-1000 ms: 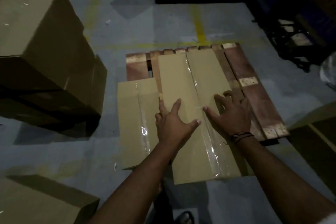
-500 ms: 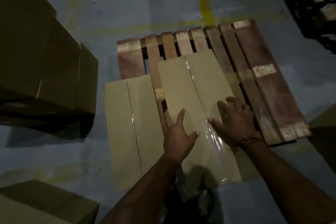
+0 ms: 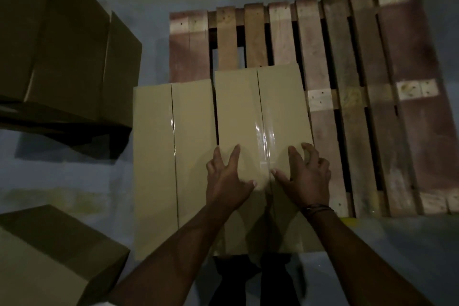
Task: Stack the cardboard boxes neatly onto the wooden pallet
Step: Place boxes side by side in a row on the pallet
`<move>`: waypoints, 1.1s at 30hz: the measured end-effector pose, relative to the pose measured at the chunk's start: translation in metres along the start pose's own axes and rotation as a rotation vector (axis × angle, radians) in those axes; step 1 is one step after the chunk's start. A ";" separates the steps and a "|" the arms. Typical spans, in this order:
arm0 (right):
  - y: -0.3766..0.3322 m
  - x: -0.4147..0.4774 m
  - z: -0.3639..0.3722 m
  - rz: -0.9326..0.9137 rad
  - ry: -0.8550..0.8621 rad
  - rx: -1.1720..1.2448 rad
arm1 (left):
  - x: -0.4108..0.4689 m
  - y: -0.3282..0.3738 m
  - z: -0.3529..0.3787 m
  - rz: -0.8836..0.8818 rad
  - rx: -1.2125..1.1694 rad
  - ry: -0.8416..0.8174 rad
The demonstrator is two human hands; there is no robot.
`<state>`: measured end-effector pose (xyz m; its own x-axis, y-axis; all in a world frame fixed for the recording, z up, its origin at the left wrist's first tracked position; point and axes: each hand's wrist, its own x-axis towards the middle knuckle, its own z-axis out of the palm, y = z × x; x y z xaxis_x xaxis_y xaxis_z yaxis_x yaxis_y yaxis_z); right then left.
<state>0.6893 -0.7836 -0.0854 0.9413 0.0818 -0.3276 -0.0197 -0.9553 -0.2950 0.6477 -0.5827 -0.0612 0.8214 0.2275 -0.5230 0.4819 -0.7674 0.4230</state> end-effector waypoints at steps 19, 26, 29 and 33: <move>0.042 0.011 0.013 -0.202 -0.136 -0.040 | -0.012 -0.005 0.036 -0.114 0.023 0.079; 0.059 -0.012 0.009 -0.290 -0.228 -0.091 | -0.053 -0.015 0.044 -0.236 0.023 0.051; 0.066 -0.029 0.014 -0.287 -0.259 -0.052 | -0.073 -0.026 0.051 -0.267 0.010 0.002; 0.080 -0.058 0.029 -0.270 -0.277 -0.004 | -0.097 -0.046 0.066 -0.258 -0.042 -0.028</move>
<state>0.6229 -0.8567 -0.1159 0.7857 0.4034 -0.4689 0.2178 -0.8900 -0.4007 0.5255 -0.6096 -0.0787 0.6609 0.3955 -0.6377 0.6873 -0.6603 0.3028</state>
